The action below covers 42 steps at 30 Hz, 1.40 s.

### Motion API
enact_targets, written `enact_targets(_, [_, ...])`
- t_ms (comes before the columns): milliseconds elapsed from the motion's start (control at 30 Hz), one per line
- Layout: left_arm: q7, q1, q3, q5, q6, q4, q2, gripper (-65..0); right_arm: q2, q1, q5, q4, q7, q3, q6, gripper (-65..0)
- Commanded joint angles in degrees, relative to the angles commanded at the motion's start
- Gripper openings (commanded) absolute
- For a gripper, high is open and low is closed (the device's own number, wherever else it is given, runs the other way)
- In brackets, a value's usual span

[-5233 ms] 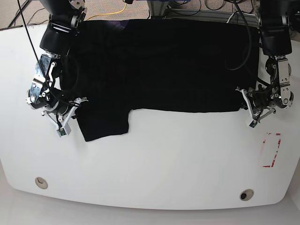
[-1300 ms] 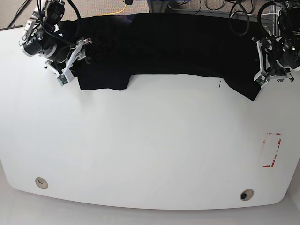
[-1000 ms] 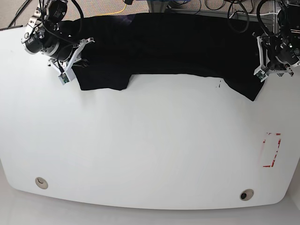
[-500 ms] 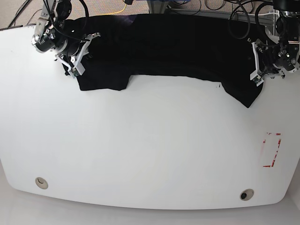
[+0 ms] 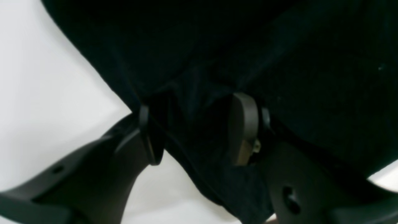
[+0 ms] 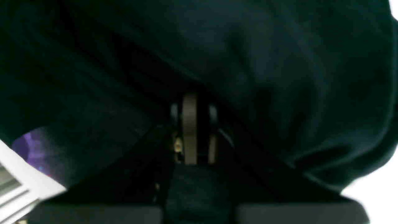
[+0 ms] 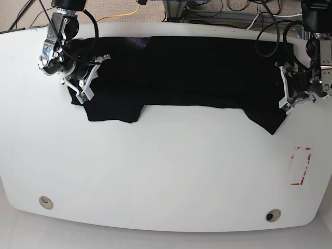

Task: Layout the t-shirt on the table in an organized manner, then fold the t-shirt properly
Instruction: 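Release and reposition both grippers onto the folded shirt edge, then pull the shirt edge with the left gripper toward the red-marked paper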

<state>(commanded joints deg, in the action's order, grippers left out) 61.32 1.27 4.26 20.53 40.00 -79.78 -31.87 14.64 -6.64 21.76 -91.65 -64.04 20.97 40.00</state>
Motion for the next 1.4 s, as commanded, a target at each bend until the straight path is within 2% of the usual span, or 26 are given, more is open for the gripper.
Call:
enact_targets(233, [0.0, -3.69, -1.85, 0.0, 0.0, 1.14, 0.0, -36.5, 1.58, 1.76, 0.26, 1.76, 0.97, 0.0, 0.0, -60.2])
enact_targets(400, [0.35, -5.1, -1.58, 0.09, 0.0, -2.37, -0.09, -36.3, 1.67, 1.76, 0.35, 1.76, 0.97, 0.0, 0.0, -60.2])
enact_targets(467, [1.14, -5.89, -1.41, 0.09, 0.0, -4.13, -0.26, -33.8, 1.58, 1.76, 0.44, 1.76, 1.05, 0.0, 0.0, -60.2])
enact_targets(533, [3.34, -7.03, 0.44, 0.09, 0.0, -5.45, -0.26, -28.9, 1.49, 1.76, 0.44, 1.85, 1.05, 0.0, 0.0, -60.2])
enact_targets(600, [5.01, -7.91, 3.08, 0.09, 0.0, -5.98, -0.26, -26.9, 1.49, 1.76, 0.44, 1.85, 1.05, 0.0, 0.0, -60.2])
enact_targets(733, [6.68, -11.34, 6.68, 0.26, 0.0, -5.98, -0.26, -26.7, 1.49, 1.76, 0.53, 1.85, 1.05, 0.0, 0.0, -60.2])
enact_targets(867, [6.77, -15.12, 7.3, 0.18, 0.0, -4.48, 0.0, -26.5, 1.49, 1.76, 0.53, 1.85, 1.05, 0.0, 0.0, -60.2])
enact_targets(1000, [6.07, -20.75, 7.21, 0.09, 0.0, 3.43, 1.05, -25.0, 1.49, 1.76, 0.53, 1.85, 1.14, 0.0, 0.0, -60.2])
enact_targets(1067, [4.04, -23.3, 7.21, 0.09, 0.0, 7.82, 2.73, -24.9, 1.49, 1.76, 0.53, 1.93, 1.14, 0.0, 0.0, -60.2])
enact_targets(1167, [1.32, -25.49, 6.95, 0.0, 0.0, 12.22, 3.25, -24.9, 1.32, 1.76, 0.53, 1.93, 1.14, -0.09, 0.0, -60.2])
enact_targets(1233, [-0.09, -26.99, 5.71, 0.35, 0.0, 15.3, 3.43, -24.9, 0.53, 1.76, 0.35, 2.02, 1.14, -0.09, 0.0, -60.2])
enact_targets(1400, [-3.43, -31.21, 2.29, 0.09, 0.0, 21.98, 6.33, -24.9, 0.0, 1.76, 0.26, 1.85, 1.14, -0.09, 0.0, -60.2])
